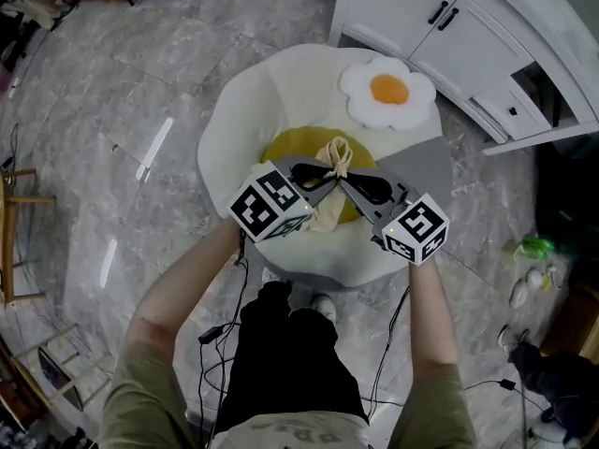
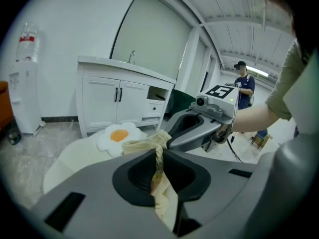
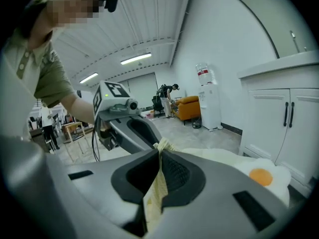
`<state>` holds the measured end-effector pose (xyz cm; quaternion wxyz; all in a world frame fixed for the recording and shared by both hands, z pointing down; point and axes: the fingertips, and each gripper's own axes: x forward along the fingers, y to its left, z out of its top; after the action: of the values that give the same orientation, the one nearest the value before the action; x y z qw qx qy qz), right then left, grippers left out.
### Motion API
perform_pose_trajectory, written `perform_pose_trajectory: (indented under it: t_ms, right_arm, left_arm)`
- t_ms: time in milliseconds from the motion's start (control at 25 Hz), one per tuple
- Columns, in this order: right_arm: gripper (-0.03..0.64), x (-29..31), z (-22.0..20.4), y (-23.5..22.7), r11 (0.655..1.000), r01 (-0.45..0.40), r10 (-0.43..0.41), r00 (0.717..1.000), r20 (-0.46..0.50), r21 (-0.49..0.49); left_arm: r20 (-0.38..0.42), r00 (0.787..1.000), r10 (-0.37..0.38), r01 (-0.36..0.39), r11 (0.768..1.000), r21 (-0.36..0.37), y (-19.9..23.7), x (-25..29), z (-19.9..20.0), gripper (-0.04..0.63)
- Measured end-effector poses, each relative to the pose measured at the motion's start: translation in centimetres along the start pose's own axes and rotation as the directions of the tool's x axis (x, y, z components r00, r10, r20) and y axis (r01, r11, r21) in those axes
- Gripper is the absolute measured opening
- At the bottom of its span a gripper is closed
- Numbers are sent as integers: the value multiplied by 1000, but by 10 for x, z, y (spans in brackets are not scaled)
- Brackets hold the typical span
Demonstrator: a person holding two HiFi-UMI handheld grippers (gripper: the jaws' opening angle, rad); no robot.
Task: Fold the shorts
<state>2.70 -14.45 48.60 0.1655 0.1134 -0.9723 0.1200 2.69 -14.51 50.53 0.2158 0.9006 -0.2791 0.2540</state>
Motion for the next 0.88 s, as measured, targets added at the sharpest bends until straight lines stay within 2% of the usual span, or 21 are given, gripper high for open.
perform_pose_trajectory:
  t_ms: [120, 200, 280, 320, 400, 520, 680, 880]
  right_arm:
    - [35, 0, -7, 7, 997, -10, 8, 1000, -24, -81]
    - [35, 1, -10, 11, 990, -6, 2, 999, -34, -138]
    - [35, 2, -13, 14, 981, 7, -17, 999, -46, -196]
    - [35, 2, -15, 14, 975, 14, -27, 998, -54, -224]
    - [35, 2, -20, 15, 966, 18, -36, 997, -65, -259]
    - [35, 3, -25, 15, 966, 13, -29, 998, -59, -258]
    - [35, 6, -33, 13, 974, 2, -9, 999, -32, -224]
    - [35, 14, -54, 14, 965, -19, 0, 997, -74, -261]
  left_arm:
    - [-1, 996, -91, 91, 994, -67, -4, 3, -10, 48]
    - [-1, 992, -130, 129, 984, -121, -3, 3, -17, 79]
    - [4, 985, -170, 168, 969, -179, -4, 3, -22, 115]
    - [7, 981, -192, 190, 960, -204, -5, 4, -25, 154]
    - [15, 975, -222, 219, 945, -243, -8, 5, -27, 167]
    - [50, 968, -246, 249, 920, -303, -9, 6, -27, 167]
    - [112, 950, -291, 311, 862, -400, -6, 12, -35, 176]
    - [116, 943, -312, 331, 840, -431, -3, 21, -55, 198]
